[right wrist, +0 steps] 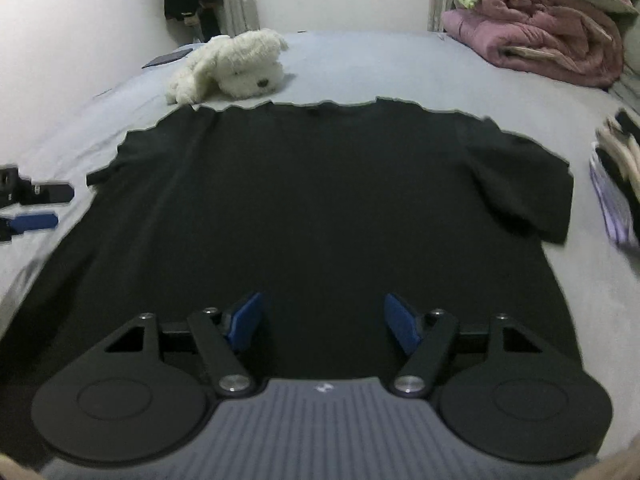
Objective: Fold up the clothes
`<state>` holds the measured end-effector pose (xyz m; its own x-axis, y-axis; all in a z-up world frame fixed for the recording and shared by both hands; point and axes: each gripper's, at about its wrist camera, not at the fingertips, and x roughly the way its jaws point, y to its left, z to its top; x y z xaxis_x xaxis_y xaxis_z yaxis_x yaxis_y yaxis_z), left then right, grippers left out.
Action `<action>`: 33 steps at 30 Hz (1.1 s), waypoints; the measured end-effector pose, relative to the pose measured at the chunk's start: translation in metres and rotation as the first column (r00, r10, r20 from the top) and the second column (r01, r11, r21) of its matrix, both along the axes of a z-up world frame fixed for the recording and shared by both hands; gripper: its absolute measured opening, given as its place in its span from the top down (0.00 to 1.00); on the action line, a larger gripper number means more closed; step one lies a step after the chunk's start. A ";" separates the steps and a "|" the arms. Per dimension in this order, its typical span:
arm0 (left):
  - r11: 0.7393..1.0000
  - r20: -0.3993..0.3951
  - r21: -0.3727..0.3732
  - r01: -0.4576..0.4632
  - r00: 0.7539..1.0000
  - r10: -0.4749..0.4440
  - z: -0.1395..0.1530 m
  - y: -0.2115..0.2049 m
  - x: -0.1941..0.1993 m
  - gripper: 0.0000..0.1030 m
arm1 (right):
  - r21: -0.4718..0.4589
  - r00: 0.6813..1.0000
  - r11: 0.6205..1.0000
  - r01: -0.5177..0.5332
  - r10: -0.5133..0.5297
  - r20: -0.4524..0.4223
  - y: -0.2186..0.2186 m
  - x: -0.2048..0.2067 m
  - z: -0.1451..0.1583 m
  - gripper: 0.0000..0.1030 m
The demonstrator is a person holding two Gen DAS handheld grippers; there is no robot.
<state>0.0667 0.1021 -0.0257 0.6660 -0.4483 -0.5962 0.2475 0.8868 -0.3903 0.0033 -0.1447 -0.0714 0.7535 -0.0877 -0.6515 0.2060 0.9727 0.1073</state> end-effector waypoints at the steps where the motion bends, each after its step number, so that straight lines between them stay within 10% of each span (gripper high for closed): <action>1: 1.000 -0.009 0.007 -0.002 1.000 0.002 -0.003 -0.003 0.004 0.31 | -0.008 1.000 1.000 -0.011 0.011 0.026 0.003 -0.003 -0.003 0.19; 8: 0.996 -0.052 -0.034 -0.078 0.996 0.076 -0.017 0.018 0.030 0.34 | -0.088 0.998 0.995 -0.051 0.055 0.043 0.031 0.016 -0.006 0.05; 13: 0.951 -0.135 -0.230 -0.206 0.975 0.178 -0.031 0.050 0.067 0.45 | -0.082 0.998 0.996 -0.036 0.040 0.049 0.031 0.026 -0.009 0.01; 20: 0.901 -0.180 -0.347 -0.259 0.962 0.207 -0.051 0.051 0.107 0.91 | -0.077 0.997 0.996 -0.038 0.042 0.062 0.029 0.027 -0.012 0.00; 33: 0.942 -0.168 -0.151 -0.299 0.947 0.274 -0.033 0.044 0.094 0.88 | -0.071 0.997 0.997 -0.039 0.043 0.062 0.028 0.027 -0.010 0.00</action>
